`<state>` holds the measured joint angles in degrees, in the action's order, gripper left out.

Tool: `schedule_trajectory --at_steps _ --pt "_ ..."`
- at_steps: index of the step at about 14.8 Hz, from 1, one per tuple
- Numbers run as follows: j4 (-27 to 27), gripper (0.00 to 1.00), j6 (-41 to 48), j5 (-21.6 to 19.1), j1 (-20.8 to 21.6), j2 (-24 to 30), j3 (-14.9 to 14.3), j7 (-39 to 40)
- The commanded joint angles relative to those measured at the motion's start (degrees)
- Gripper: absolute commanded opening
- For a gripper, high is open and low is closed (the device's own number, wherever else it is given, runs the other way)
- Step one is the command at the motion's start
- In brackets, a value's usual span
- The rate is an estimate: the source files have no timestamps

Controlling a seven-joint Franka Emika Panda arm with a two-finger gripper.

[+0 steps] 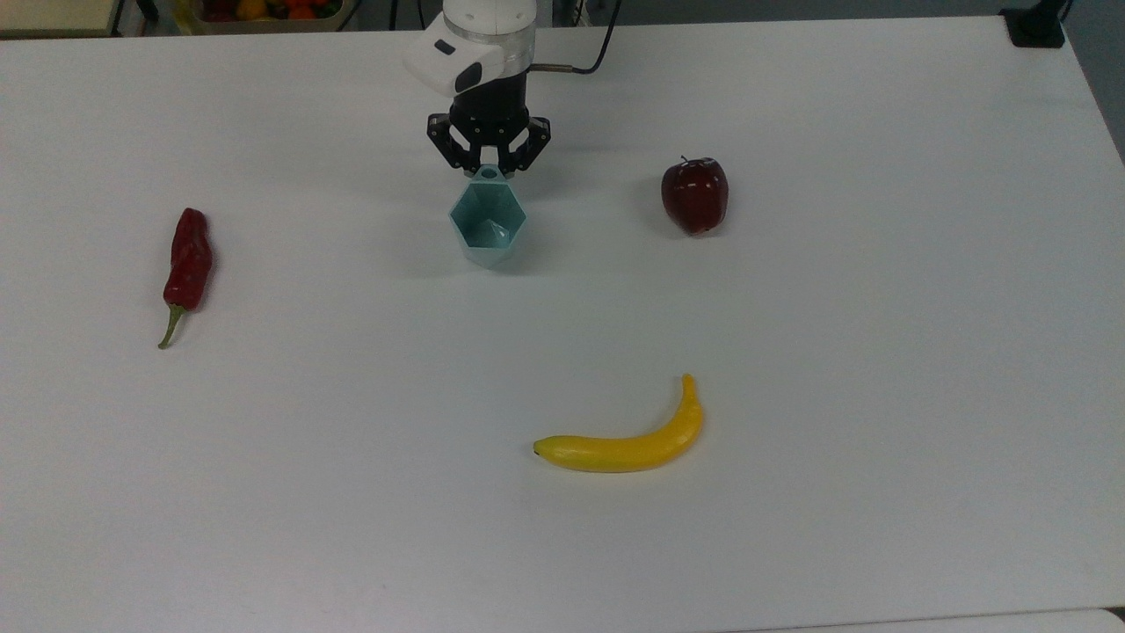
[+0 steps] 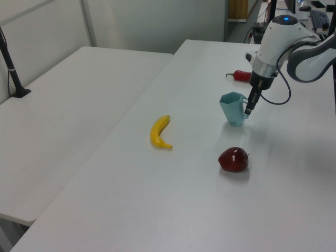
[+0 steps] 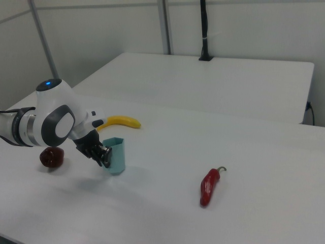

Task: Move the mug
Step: 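Release the teal mug and lift the gripper up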

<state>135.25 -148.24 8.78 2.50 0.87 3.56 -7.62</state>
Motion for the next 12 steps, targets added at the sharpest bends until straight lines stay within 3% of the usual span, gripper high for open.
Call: schedule_trajectory --at_steps 1,2,3,6,7,8,12 --pt "1.25 0.41 5.47 1.33 0.49 1.59 -0.05 -1.44" --pt "0.81 0.69 8.2 1.24 0.57 1.68 0.04 -1.44" --pt "0.2 0.81 10.4 1.33 0.84 1.77 0.04 -1.44" --pt "-3.66 0.88 17.78 1.33 1.63 1.77 0.04 -0.83" --pt "-5.33 0.98 20.42 1.33 1.89 1.77 0.04 -0.82" --pt "-7.61 1.0 24.01 1.33 2.68 1.86 0.04 -0.91" --pt "-24.55 1.0 41.07 0.1 3.3 1.51 0.04 -0.73"
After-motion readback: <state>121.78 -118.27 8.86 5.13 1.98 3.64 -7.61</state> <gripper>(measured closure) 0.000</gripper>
